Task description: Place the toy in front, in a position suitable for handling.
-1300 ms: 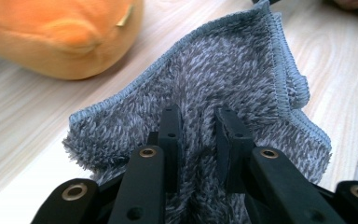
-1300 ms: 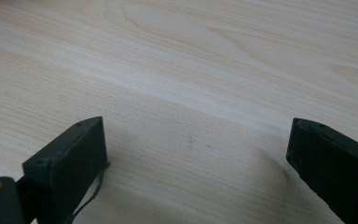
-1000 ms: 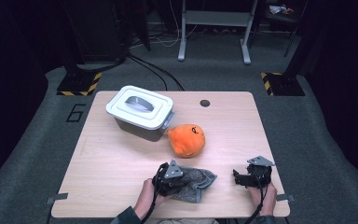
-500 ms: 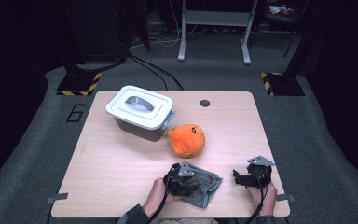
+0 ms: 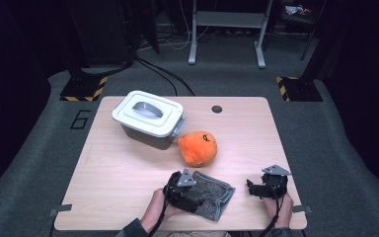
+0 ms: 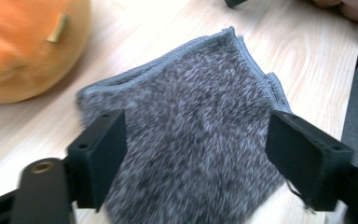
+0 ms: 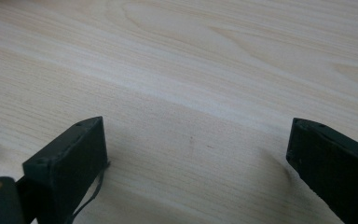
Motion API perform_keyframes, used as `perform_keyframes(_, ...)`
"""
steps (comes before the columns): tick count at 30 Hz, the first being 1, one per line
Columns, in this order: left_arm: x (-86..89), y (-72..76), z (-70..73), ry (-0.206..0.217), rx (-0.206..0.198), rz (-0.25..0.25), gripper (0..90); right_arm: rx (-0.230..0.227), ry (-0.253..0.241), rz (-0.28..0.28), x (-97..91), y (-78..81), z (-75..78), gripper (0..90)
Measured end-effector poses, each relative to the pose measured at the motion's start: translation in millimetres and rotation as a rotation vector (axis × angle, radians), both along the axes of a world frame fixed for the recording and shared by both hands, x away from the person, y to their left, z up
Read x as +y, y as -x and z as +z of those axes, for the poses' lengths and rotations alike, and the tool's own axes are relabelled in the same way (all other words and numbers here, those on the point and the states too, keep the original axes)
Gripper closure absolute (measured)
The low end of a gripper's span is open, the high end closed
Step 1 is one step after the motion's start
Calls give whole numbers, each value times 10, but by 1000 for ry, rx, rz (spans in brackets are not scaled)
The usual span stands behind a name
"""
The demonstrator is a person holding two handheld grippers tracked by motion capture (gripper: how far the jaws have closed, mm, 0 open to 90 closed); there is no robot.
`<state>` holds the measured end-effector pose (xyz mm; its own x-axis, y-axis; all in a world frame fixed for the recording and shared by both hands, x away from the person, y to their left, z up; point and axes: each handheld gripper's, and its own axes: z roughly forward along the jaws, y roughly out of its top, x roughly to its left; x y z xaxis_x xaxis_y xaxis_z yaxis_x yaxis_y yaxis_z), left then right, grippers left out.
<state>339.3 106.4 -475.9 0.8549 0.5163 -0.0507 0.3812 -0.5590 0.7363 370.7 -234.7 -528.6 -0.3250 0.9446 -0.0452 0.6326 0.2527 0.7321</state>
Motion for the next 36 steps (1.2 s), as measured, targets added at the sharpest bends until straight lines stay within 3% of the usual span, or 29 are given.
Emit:
perform_keyframes(6, 286, 47, 78, 11, -18, 66, 112, 1, 0, 0, 0, 0, 0, 41)
perform_keyframes(11, 588, 53, 63, 19, -32, 161, 48, 1, -1, -1, -1, -1, 0, 41)
perform_keyframes(12, 588, 53, 63, 19, -32, 161, 38, 1, 0, 0, -2, -1, 0, 42)
perform_keyframes(13, 721, 40, 36, 19, -39, 201, 32, 1, -1, -1, 0, 0, 0, 41)
perform_keyframes(17, 996, 19, -39, -14, -32, 286, 0, 1, 0, -1, 0, 0, 0, 42)
perform_keyframes(18, 1064, 14, -71, -5, -35, 311, 0, 1, -1, -2, 1, 0, 0, 42)
perform_keyframes(20, 1139, 7, -95, -8, -18, 322, 0, 1, -1, -1, 1, -1, 0, 42)
perform_keyframes(21, 1268, -5, -155, -21, -27, 371, 0, 1, -1, -1, 1, -1, 0, 41)
perform_keyframes(24, 1458, -39, -258, -45, -40, 450, 0, 0, -8, -6, 6, -4, -2, 42)
perform_keyframes(30, 1660, -127, -424, -72, -26, 553, 0, 0, 1, 1, 1, -1, 1, 41)
perform_keyframes(36, 1712, -184, -531, -83, -35, 595, 0, 4, -12, -3, 7, -7, -1, 42)
